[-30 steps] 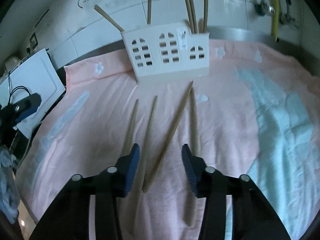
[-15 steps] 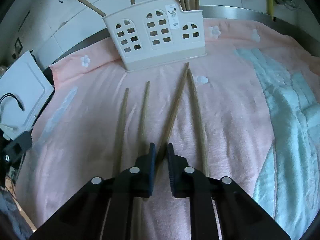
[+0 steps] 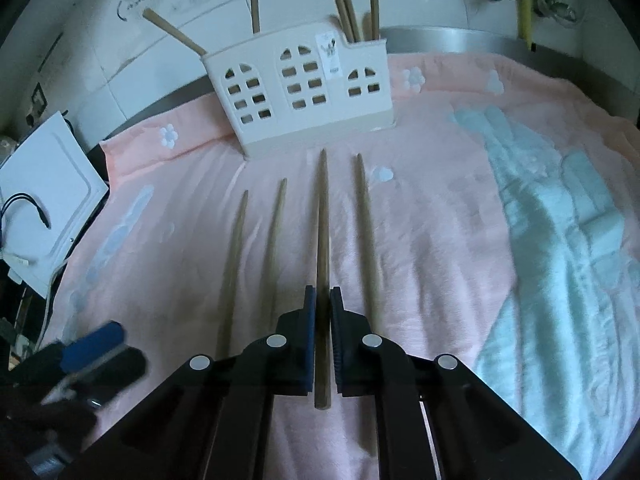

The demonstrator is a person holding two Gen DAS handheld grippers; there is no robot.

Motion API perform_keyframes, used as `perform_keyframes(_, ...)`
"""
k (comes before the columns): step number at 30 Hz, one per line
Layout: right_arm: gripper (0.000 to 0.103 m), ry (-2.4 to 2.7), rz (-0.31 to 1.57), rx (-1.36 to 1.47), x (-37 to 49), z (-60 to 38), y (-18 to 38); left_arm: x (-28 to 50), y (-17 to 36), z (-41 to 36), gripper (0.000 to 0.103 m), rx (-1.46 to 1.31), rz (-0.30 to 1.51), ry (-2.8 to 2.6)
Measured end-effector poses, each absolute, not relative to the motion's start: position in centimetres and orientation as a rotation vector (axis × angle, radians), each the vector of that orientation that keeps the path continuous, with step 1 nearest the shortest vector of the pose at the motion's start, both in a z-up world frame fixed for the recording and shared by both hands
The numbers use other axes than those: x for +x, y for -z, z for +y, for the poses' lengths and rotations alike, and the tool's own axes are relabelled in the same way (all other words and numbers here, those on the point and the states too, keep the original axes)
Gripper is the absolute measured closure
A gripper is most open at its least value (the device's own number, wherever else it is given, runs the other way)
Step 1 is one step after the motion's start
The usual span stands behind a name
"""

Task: Organize utensils
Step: 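Close the right tool on a chopstick while the left tool grasps another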

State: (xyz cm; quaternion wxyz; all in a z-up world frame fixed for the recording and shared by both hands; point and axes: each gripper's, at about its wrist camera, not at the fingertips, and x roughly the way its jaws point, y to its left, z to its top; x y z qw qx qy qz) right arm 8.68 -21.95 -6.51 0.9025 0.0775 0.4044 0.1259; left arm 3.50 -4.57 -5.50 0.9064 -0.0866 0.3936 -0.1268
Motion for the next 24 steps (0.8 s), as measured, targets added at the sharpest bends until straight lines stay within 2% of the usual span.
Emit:
perform_keyframes(1, 0.096, -0.261, 0.825, 0.157, 8.5, -22.1, 6.2, 3.5, 5.7, -5.0, 0.055, -0.175, 0.818, 0.267)
perform_keyframes(6, 0.096, -0.274, 0.768, 0.147, 7.2, -23.3, 4.6, 3.9, 6.8, -6.8, 0.074, -0.183, 0.856, 0.292)
perform_keyframes(9, 0.096, -0.284, 0.728, 0.131, 6.3, -23.8, 3.4, 4.2, 7.3, -7.6, 0.079, -0.173, 0.873, 0.280)
perform_keyframes(20, 0.096, -0.311, 0.665, 0.106, 5.0, -24.1, 1.5, 5.1, 8.0, -9.3, 0.082, -0.102, 0.900, 0.194)
perform_keyframes(24, 0.096, -0.314, 0.653, 0.105, 4.7, -24.3, 1.1, 5.2, 7.9, -9.3, 0.093, -0.069, 0.888, 0.171)
